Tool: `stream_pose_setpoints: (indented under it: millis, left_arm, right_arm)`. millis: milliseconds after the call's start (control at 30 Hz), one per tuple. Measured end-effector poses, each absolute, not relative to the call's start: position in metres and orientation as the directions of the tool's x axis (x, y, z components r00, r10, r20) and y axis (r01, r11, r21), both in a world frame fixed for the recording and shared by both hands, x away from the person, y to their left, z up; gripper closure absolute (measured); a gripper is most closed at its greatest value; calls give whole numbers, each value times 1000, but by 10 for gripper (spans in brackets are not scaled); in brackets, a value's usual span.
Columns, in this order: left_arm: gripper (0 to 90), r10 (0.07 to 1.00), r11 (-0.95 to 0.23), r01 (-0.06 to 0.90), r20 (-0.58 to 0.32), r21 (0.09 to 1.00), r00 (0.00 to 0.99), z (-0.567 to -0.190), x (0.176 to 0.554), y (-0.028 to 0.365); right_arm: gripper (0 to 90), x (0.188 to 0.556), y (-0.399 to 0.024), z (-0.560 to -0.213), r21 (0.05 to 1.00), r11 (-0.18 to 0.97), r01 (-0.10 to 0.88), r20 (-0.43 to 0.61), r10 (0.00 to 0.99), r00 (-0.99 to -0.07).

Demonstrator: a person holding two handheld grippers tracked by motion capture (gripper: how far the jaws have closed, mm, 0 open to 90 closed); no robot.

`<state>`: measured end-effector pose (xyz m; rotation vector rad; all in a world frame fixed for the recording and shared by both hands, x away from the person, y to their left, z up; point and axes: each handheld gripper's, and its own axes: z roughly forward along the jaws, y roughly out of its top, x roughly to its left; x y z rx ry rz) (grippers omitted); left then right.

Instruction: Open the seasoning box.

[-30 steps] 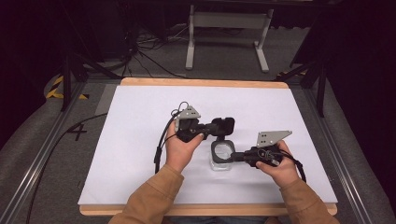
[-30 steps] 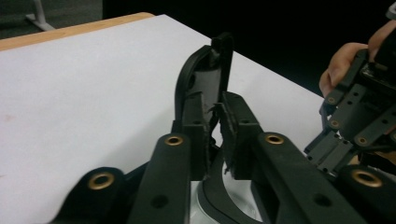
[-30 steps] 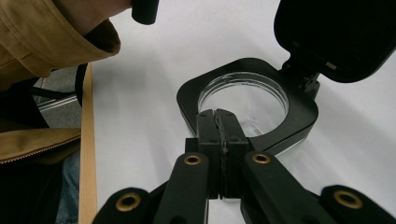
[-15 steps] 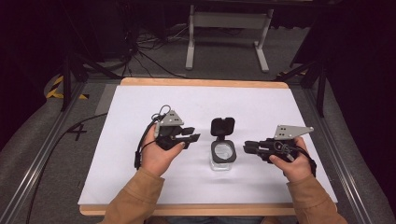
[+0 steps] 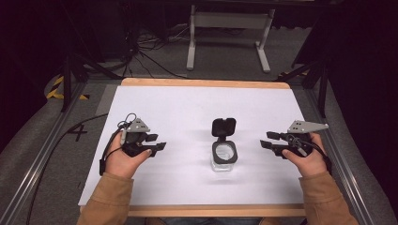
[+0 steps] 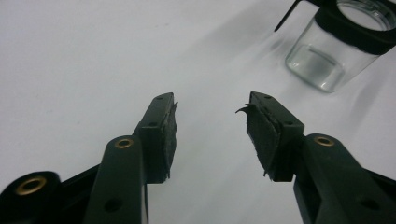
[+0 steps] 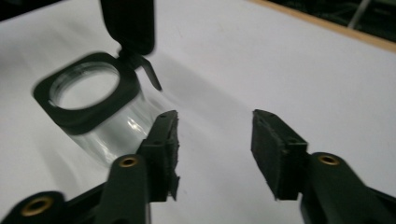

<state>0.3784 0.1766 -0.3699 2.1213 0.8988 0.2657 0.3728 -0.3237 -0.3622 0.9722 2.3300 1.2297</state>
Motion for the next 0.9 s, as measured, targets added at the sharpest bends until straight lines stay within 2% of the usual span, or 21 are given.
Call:
stream_pose_setpoints:
  millis: [167, 233, 433, 733, 900]
  left_arm:
    - [446, 701, -434, 557, -123, 709, 703, -385, 387, 187]
    - [430, 714, -443, 555, -97, 704, 693, -393, 392, 191]
    - [380, 724, -418, 571, -120, 707, 679, -416, 403, 201]
    - [372, 741, -427, 550, -71, 718, 668, -439, 411, 205]
    - [372, 739, -428, 557, -79, 711, 669, -443, 410, 198]
  right_arm:
    - [433, 381, -342, -377, 780, 410, 473, -6, 760, -650]
    - [417, 384, -350, -382, 779, 390, 491, 8, 777, -630]
    - [394, 394, -370, -400, 767, 339, 545, 37, 825, -564]
    - [393, 402, -386, -424, 774, 293, 561, 43, 860, -509]
    - [393, 403, -388, -432, 782, 301, 545, 3, 874, -487]
